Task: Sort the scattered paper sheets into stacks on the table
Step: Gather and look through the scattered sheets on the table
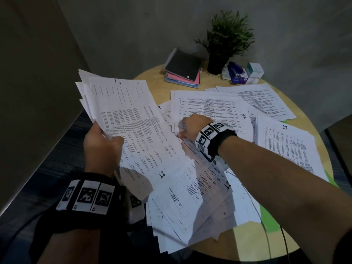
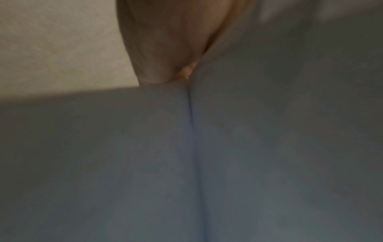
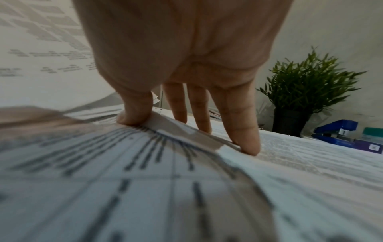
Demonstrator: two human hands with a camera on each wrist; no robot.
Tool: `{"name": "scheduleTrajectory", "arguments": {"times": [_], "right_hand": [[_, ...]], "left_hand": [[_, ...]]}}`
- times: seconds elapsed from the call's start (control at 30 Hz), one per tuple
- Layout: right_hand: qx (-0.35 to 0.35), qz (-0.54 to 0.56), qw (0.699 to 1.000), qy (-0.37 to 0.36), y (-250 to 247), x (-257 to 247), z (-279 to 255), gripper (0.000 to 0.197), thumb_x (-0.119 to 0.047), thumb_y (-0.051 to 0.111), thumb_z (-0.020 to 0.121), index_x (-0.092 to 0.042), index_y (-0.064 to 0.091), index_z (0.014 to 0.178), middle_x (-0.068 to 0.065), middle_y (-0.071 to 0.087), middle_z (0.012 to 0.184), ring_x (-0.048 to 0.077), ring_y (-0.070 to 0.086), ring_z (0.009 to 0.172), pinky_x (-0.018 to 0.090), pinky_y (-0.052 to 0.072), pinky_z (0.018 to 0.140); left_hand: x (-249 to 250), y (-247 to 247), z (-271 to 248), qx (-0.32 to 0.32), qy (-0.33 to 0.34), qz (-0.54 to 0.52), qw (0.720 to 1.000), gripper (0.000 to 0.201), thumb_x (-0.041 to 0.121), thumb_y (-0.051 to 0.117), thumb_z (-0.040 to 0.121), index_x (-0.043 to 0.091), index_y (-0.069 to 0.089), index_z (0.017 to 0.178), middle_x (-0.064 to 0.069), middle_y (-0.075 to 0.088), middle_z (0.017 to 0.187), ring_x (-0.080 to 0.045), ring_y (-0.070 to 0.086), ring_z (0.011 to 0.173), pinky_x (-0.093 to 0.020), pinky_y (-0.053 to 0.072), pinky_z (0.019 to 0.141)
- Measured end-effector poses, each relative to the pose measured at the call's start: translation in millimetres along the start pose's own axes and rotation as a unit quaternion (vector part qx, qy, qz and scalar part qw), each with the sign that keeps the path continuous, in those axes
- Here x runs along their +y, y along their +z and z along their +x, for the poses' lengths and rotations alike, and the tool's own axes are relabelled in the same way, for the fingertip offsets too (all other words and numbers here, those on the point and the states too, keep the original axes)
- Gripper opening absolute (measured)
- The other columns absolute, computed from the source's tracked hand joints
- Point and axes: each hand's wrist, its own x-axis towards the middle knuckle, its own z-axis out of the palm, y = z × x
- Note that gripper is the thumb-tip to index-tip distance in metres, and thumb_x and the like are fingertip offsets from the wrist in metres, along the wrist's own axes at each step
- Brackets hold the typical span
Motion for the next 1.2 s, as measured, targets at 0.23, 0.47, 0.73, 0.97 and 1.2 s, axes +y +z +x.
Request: {"name": "scheduleTrajectory", "arguments": {"times": [0.23,0.47,0.73,0.97,1.2], "right_hand": [[-0.004,-0.022,1.0,0.022,-10.6,-4.4,3.3,0.024,-0.013,0.041,0.096,-0.008,0.057,0.113,0.007,0.058,0.096,0.025,0.056,0.081,0.033,0.045,0.066],[0.149,0.163,0.974,0.051,-36.9,6.5,-21.8,0.017,-0.016,0.043,0.095,-0.011,0.058,0.092,0.009,0.054,0.075,0.027,0.051,0.066,0.025,0.036,0.053],[0.262,0.353,0.898,0.011,-84.2,-17.2,-90.1,0.028,-0.019,0.048,0.091,-0.019,0.046,0.064,-0.001,0.045,0.058,0.015,0.041,0.055,0.029,0.026,0.049],[0.313,0.467,0.827,0.005,-105.7,-25.3,-152.3,0.022,-0.022,0.054,0.09,-0.012,0.058,0.071,-0.001,0.056,0.06,0.014,0.051,0.06,0.023,0.037,0.053],[0.274,0.563,0.78,-0.003,-98.7,-5.7,-190.8,0.011,-0.03,0.061,0.087,-0.021,0.066,0.085,-0.005,0.067,0.076,0.015,0.064,0.074,0.036,0.056,0.068]], "left_hand": [[-1.7,0.2,1.0,0.001,0.01,-0.003,1.0,0.037,-0.013,0.051,0.081,-0.002,0.057,0.116,-0.008,0.062,0.1,-0.005,0.056,0.072,-0.006,0.04,0.053],[12.4,0.8,-12.0,-0.001,0.071,-0.066,0.995,0.099,-0.017,0.045,0.083,0.034,-0.005,0.153,0.053,0.036,0.114,0.034,0.044,0.095,-0.002,0.043,0.076],[39.4,18.1,-25.8,0.006,0.153,0.018,0.988,0.055,-0.016,0.045,0.084,0.018,0.064,0.123,-0.009,0.052,0.129,-0.023,0.052,0.126,-0.028,0.041,0.106],[88.1,43.4,-69.5,-0.115,0.244,0.047,0.962,0.055,0.004,0.061,0.085,0.015,0.051,0.138,-0.007,0.054,0.13,-0.008,0.047,0.121,-0.008,0.03,0.099],[98.9,82.6,-109.6,-0.167,0.256,0.026,0.952,0.06,0.018,0.068,0.083,0.016,0.046,0.139,-0.002,0.056,0.135,-0.017,0.047,0.124,-0.049,0.034,0.109]]}}
